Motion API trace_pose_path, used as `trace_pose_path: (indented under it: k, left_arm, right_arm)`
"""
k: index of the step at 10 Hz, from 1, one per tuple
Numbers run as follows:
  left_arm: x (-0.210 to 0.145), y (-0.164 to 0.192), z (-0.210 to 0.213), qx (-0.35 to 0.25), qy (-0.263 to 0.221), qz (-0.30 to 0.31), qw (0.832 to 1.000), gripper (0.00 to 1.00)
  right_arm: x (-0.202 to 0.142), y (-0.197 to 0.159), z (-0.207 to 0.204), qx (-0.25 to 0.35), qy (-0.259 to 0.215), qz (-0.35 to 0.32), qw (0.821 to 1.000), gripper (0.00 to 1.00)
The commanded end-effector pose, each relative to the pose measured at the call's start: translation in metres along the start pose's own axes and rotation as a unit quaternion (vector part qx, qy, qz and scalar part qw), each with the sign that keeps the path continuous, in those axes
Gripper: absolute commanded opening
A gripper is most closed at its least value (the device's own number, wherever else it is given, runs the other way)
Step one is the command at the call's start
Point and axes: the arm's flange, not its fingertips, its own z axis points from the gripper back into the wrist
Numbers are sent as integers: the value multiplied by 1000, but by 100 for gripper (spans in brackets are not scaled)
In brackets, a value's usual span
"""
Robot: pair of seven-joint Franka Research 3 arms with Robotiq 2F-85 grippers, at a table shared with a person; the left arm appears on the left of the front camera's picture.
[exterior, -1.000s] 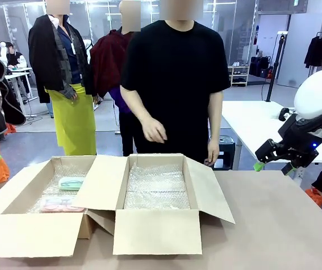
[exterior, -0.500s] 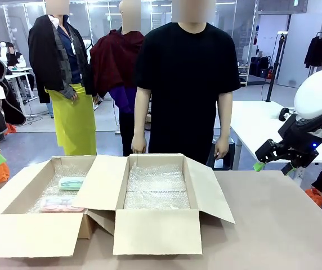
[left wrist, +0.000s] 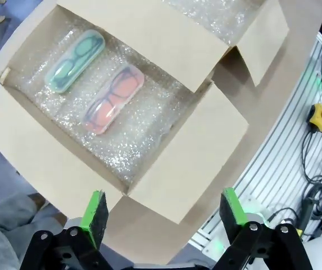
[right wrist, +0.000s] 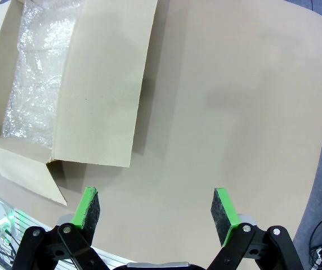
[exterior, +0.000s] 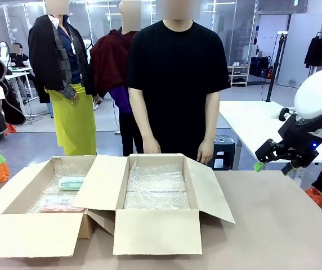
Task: Pack the glasses set securely to prepare it for shipping.
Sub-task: Position the Package Box on the left side of the table.
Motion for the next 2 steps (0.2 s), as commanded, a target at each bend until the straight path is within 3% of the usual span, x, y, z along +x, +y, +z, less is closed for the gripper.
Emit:
trace_pose_path:
  k: [1,2]
  left_arm:
    - [2,-1,3,8,8,8,1000,100]
    - [2,-1,3,8,8,8,1000,100]
  right_arm:
    - [-1,1,0,-3,-6,2,1000,100]
    - [-1,1,0,-3,-6,2,1000,100]
